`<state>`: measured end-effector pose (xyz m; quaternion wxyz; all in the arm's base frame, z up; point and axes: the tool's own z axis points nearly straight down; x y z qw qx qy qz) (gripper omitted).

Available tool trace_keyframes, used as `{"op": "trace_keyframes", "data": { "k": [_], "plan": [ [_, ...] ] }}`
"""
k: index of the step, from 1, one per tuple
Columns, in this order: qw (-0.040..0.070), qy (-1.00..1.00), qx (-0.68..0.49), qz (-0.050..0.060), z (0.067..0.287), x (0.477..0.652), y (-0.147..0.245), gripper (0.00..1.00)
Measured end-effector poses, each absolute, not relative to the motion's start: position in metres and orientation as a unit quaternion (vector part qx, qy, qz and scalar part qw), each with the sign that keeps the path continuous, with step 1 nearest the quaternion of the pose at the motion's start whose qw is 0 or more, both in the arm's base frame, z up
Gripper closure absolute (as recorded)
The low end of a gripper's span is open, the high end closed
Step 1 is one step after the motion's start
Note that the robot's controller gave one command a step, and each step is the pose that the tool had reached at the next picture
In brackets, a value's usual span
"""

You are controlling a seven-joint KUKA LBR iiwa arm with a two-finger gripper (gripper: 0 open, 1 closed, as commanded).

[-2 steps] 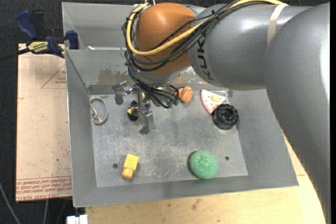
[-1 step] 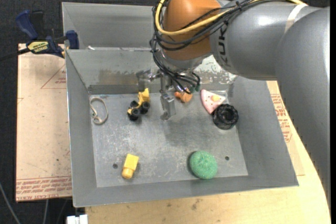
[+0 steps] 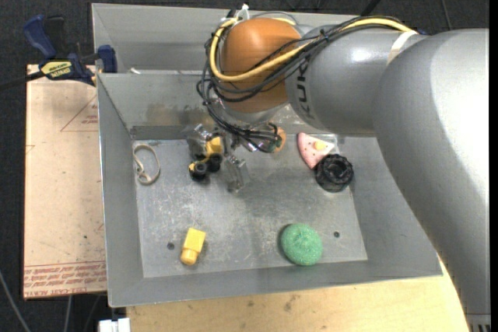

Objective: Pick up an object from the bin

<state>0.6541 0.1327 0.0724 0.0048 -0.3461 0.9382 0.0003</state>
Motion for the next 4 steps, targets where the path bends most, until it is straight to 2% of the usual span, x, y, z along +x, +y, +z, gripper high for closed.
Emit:
{"op": "trace_keyframes", "data": {
  "k": [1,3,4],
  "plan": [
    [0.002,0.926,-0.377,0.001,0.070,0.655,0.115,1.00],
    [0.000,0.926,-0.377,0.001,0.073,0.654,0.115,1.00],
    [-0.004,0.926,-0.377,0.002,0.089,0.652,0.115,1.00]
  ]
}}
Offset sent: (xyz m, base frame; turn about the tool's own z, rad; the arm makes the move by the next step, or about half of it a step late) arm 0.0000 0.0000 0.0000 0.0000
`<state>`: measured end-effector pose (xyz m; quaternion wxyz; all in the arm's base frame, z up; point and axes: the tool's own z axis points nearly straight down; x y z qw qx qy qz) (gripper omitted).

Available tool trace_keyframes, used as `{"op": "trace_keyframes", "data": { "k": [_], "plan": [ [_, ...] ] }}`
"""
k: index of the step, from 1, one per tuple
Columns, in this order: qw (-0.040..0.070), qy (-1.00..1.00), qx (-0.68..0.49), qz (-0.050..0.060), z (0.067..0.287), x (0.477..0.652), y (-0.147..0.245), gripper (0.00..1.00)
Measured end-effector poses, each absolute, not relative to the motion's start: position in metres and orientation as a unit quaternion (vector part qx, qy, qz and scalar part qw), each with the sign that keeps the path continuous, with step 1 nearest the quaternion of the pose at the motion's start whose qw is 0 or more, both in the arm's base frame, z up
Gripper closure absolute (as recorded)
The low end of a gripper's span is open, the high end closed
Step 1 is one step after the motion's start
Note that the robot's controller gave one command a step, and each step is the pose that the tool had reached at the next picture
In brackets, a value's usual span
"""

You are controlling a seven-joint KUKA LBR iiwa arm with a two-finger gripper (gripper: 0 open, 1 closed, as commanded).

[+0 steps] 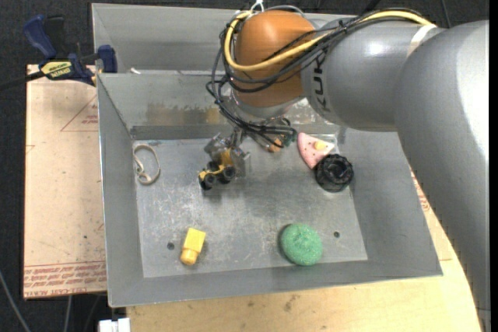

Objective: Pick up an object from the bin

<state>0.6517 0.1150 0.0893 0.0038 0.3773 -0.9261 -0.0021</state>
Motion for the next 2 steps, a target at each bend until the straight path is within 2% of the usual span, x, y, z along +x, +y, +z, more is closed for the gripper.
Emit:
{"op": "trace_keyframes", "data": {
  "k": [1,2],
  "plan": [
    [0.000,-0.926,0.377,-0.001,0.112,0.654,0.115,1.00],
    [-0.004,-0.926,0.377,0.000,0.124,0.656,0.116,1.00]
  ]
}}
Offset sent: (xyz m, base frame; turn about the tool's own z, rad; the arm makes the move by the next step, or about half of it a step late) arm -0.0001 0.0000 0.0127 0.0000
